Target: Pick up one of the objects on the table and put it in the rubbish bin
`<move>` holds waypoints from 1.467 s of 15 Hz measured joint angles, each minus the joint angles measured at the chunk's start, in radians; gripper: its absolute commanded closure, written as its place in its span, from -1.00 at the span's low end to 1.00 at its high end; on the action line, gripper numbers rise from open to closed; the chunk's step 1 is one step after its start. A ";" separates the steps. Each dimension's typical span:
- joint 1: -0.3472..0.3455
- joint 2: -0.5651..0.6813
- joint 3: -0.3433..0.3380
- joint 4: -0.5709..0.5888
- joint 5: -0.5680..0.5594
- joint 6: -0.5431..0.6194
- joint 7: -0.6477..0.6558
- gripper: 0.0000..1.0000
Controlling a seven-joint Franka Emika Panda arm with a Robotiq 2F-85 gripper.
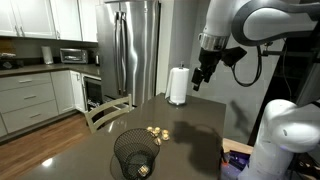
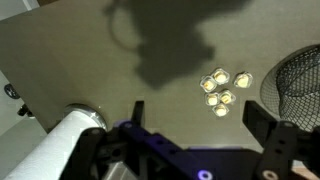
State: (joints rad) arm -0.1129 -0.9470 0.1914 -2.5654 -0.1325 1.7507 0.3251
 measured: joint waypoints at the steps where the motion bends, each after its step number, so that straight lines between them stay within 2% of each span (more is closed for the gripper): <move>1: 0.002 0.001 -0.006 0.000 0.000 0.000 -0.001 -1.00; 6: 0.014 0.038 -0.073 0.000 0.005 0.004 -0.030 -1.00; 12: 0.043 0.136 -0.176 0.016 0.029 0.008 -0.137 -1.00; 22: 0.070 0.435 -0.252 0.092 0.103 0.098 -0.293 -1.00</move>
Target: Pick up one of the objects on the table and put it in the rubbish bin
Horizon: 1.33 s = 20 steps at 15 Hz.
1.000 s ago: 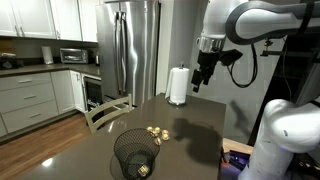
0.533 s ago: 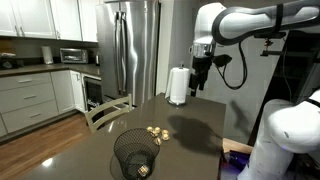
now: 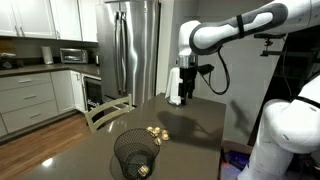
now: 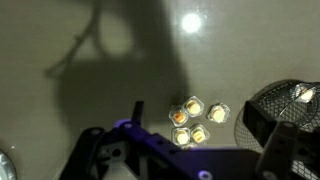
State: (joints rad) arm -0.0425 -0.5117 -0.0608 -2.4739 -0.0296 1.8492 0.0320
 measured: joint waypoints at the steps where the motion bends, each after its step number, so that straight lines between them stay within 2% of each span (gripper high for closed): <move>1: 0.000 0.031 -0.005 0.007 0.000 0.014 -0.016 -1.00; 10: -0.001 0.237 -0.064 0.039 0.008 0.110 -0.184 -1.00; 17: -0.001 0.410 -0.088 0.110 0.143 0.127 -0.363 -1.00; 20: 0.000 0.459 -0.075 0.127 0.154 0.171 -0.382 -1.00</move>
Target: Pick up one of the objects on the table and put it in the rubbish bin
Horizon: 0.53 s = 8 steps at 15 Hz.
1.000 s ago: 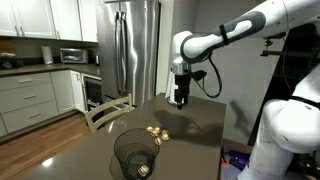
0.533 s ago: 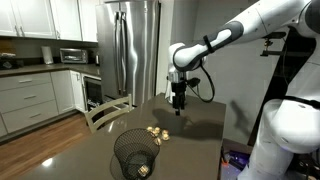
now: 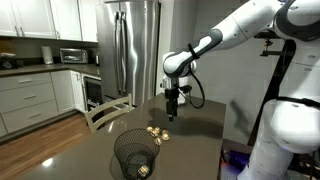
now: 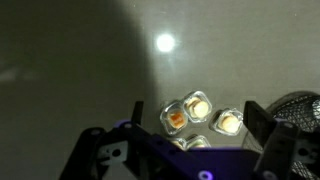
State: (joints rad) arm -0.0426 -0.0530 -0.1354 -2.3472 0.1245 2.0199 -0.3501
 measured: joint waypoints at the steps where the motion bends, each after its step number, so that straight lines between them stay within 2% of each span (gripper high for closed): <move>1: 0.000 0.008 0.009 0.000 -0.002 0.022 0.000 -1.00; 8: 0.009 0.023 0.076 -0.057 -0.111 0.207 0.073 -1.00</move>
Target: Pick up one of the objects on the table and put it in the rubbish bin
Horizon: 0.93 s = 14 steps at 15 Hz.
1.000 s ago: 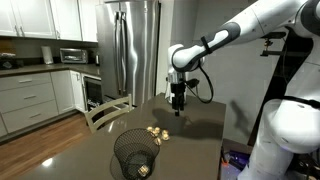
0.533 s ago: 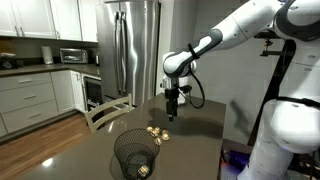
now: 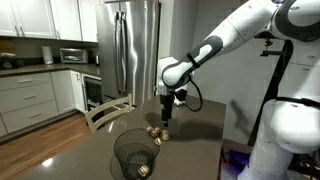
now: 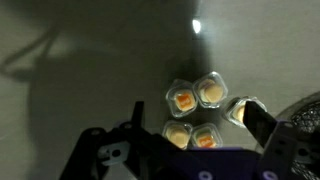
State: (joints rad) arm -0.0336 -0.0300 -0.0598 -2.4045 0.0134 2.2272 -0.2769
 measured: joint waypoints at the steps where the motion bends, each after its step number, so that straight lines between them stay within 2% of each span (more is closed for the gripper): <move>1: 0.000 0.005 0.005 -0.011 -0.021 0.022 0.019 -1.00; 7: 0.000 0.056 0.012 -0.041 -0.048 0.086 0.052 -1.00; 14: 0.000 0.107 0.021 -0.041 -0.036 0.094 0.052 -1.00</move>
State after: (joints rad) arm -0.0337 0.0769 -0.0385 -2.4454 -0.0230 2.3215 -0.2247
